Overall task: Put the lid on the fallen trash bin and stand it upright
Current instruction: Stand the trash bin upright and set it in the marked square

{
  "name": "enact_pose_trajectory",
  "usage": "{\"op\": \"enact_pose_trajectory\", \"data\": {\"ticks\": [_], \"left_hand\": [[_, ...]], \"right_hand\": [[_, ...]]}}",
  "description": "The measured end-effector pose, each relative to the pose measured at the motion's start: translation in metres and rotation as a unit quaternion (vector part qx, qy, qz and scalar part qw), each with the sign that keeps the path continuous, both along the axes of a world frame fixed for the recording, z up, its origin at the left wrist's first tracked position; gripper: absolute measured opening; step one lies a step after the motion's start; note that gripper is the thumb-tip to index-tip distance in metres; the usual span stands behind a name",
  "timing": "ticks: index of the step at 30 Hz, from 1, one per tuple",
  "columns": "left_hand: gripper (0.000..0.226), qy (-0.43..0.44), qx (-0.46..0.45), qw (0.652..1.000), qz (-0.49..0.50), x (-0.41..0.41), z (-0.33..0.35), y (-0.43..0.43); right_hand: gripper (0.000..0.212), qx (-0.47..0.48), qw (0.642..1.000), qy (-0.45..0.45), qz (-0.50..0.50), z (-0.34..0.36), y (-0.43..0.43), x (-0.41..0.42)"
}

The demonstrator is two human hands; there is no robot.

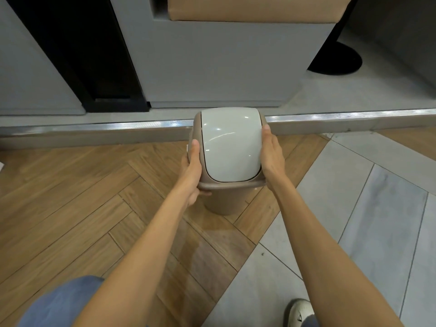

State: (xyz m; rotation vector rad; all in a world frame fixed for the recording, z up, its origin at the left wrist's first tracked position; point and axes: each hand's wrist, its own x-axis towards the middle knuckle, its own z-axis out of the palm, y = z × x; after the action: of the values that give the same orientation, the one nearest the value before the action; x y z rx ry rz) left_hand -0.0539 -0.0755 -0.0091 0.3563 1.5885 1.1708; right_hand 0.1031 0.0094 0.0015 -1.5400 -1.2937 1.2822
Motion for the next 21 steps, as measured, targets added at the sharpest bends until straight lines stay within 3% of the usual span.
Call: {"op": "enact_pose_trajectory", "data": {"ticks": [5,21], "left_hand": [[0.078,0.012,0.001,1.000,0.016,-0.005,0.005,0.028],[0.093,0.001,0.011,1.000,0.025,-0.039,0.001,0.106]], "right_hand": [[0.060,0.007,1.000,-0.002,0.016,0.004,0.027,-0.010],[0.067,0.011,0.998,-0.021,0.065,0.002,0.113,-0.044]]}}
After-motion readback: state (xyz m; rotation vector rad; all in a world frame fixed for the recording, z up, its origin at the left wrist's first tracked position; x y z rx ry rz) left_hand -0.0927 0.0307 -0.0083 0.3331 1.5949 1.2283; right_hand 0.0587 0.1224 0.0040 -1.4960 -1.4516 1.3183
